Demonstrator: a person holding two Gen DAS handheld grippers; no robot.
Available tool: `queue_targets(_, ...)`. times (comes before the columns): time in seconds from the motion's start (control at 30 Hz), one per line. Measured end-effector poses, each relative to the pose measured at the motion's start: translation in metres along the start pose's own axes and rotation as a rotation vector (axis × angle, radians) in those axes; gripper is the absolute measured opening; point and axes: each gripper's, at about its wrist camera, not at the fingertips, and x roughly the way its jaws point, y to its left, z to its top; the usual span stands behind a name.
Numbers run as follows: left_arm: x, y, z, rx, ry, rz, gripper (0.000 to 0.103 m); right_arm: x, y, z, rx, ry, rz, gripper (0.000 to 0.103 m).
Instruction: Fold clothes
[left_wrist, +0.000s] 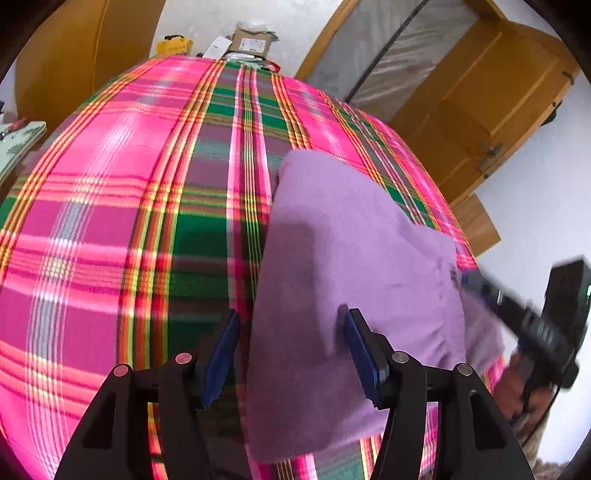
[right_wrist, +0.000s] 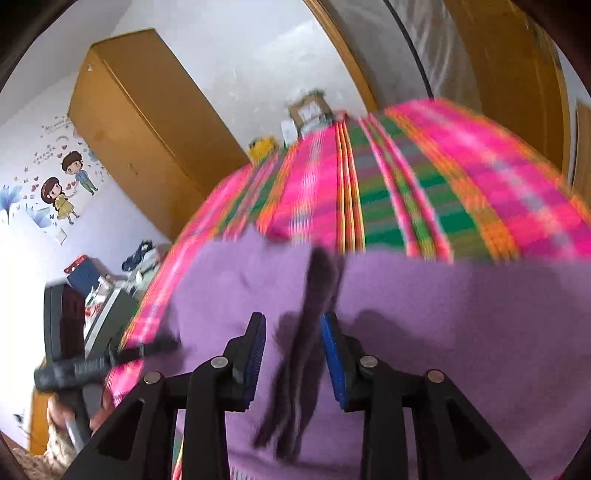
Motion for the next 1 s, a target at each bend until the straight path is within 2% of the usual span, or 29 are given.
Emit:
queue_targets(0.07, 0.000, -0.002, -0.002, 0.001, -0.001, 0.011, 0.061, 0.007, 0.008, 0.011, -0.066, -0.010, 0.002, 0.035)
queue_targets(0.23, -0.001, -0.004, -0.004, 0.003, 0.006, 0.008, 0.061, 0.047, 0.030, 0.027, -0.184, 0.057, -0.016, 0.035)
queue_targets(0.43, -0.002, -0.003, -0.007, 0.022, 0.011, 0.006, 0.061, 0.079, 0.026, 0.019, -0.239, 0.133, -0.110, 0.033)
queue_targets(0.63, -0.004, -0.003, -0.009, 0.044, 0.011, 0.004, 0.061, 0.088, 0.021, 0.017, -0.242, 0.145, -0.121, 0.032)
queue_targets(0.8, -0.006, 0.001, -0.010, 0.034, 0.014, -0.014, 0.061, 0.072, 0.030, 0.017, -0.262, 0.123, -0.121, 0.032)
queue_targets(0.9, -0.011, 0.007, -0.012, 0.006, 0.009, -0.031, 0.061, 0.046, 0.041, 0.014, -0.273, 0.074, -0.063, 0.032)
queue_targets(1.0, -0.015, 0.011, -0.015, -0.015, 0.004, -0.040, 0.062, 0.027, 0.053, -0.001, -0.300, 0.068, 0.005, 0.033)
